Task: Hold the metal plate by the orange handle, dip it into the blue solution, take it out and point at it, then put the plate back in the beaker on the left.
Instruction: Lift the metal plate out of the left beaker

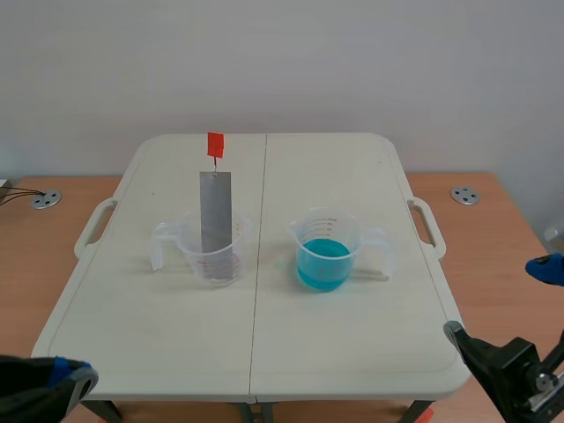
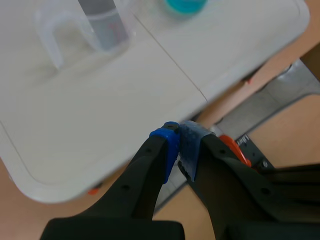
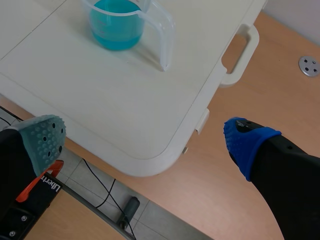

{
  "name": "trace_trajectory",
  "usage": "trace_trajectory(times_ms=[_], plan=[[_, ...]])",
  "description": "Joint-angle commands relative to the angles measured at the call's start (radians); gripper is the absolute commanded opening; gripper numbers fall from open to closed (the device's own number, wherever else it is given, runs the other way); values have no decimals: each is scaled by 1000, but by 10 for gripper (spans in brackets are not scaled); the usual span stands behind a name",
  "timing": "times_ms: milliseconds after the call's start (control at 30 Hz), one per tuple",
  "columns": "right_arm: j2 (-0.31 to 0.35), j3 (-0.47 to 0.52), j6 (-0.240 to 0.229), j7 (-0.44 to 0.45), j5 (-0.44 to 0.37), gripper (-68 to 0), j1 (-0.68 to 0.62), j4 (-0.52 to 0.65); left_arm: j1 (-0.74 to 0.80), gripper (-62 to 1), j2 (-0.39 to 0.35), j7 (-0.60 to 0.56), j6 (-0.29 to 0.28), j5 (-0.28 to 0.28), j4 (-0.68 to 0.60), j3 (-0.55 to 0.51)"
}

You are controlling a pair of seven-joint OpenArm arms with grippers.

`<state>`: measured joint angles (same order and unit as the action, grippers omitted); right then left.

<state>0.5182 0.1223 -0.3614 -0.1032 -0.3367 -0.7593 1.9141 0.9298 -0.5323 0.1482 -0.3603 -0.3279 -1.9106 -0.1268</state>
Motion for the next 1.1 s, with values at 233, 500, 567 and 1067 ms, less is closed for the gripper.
trace_trajectory(times_ms=[233,500,567,1067], plan=[[2,1,2,13,-3,-12,11,11,160,-595,0,9,-2,63,28,3],[2,1,2,32,-3,-12,11,11,172,-595,0,34,-2,80,203,3],[2,1,2,31,-3,-12,11,11,172,-595,0,25,-2,81,252,4],[2,1,-2,101,-37,-12,95,8,144,-595,3,-84,-2,86,507,5]])
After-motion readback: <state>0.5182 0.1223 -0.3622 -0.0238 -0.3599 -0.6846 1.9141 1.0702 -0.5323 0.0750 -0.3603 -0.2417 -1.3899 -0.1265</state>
